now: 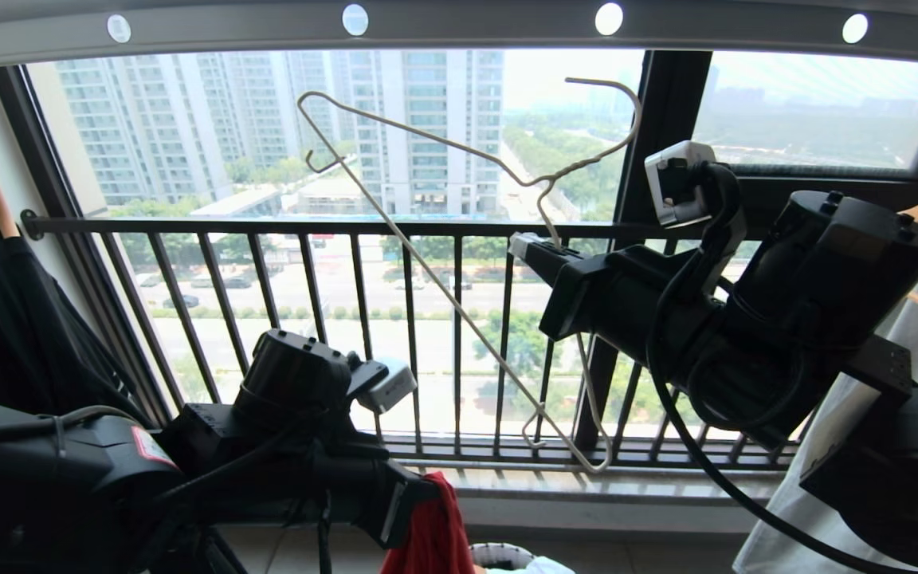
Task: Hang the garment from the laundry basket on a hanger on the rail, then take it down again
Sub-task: Take the clothes off the clothes rack, then put clothes in the basket
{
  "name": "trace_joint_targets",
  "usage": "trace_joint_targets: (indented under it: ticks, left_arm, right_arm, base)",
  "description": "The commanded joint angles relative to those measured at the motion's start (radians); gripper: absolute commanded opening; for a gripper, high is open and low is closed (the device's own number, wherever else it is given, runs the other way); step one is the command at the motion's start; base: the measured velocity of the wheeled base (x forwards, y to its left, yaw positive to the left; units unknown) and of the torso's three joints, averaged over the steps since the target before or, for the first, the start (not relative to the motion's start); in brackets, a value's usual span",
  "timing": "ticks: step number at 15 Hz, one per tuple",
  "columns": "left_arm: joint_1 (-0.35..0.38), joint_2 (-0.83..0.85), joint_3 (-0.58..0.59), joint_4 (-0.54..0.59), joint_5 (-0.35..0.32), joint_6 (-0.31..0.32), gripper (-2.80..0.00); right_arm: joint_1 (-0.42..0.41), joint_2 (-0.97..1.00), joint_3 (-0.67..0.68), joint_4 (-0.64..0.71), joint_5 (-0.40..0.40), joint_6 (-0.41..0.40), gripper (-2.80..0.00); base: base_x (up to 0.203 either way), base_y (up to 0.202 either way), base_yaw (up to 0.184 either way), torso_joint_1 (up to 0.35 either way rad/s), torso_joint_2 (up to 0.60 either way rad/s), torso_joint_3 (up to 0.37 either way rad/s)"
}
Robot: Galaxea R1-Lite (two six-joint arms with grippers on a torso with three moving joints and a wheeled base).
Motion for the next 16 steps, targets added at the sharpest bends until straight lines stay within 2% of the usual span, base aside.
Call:
trace_joint_targets:
  ticks: [1, 4, 7, 9, 11, 13, 16]
  left_arm:
    - [-0.003, 0.006, -0.003, -0.010, 0.001, -0.048, -2.80]
    - [-0.003, -0.007, 0.001, -0.049, 0.000, -0.071, -2.80]
    - [-0.002, -0.010, 0.007, -0.077, 0.002, -0.090, -2.80]
    - [0.000, -0.018, 0.005, -0.077, 0.010, -0.090, -2.80]
    - [0.000, -0.014, 0.005, -0.084, 0.054, -0.088, -2.80]
    - [0.000, 0.028, 0.006, -0.149, 0.136, -0.085, -2.80]
    - [0.001, 0.091, 0.003, -0.189, 0.181, -0.074, -2.80]
  right_arm:
    - [0.003, -0.001, -0.004, -0.005, -0.002, 0.004, -2.80]
    - [0.001, -0.002, 0.003, 0.007, -0.020, -0.009, -2.80]
    - [-0.004, -0.010, 0.013, 0.068, -0.045, -0.086, -2.80]
    - [-0.009, -0.018, 0.014, 0.079, -0.051, -0.091, -2.80]
    - [-0.028, -0.024, 0.013, 0.096, -0.057, -0.114, -2.80]
    - [-0.062, -0.035, 0.004, 0.112, -0.074, -0.129, -2.80]
    - [-0.078, -0.059, 0.001, 0.115, -0.082, -0.150, -2.80]
  base:
    - [0.000, 0.000, 0.000, 0.000, 0.00, 0.000]
    - [0.000, 0.000, 0.000, 0.000, 0.00, 0.000]
    - [0.000, 0.000, 0.000, 0.000, 0.00, 0.000]
    - [0.000, 0.000, 0.000, 0.000, 0.00, 0.000]
    - [0.000, 0.000, 0.000, 0.000, 0.00, 0.000]
    - [0.000, 0.000, 0.000, 0.000, 0.00, 0.000]
    - [0.000, 0.000, 0.000, 0.000, 0.00, 0.000]
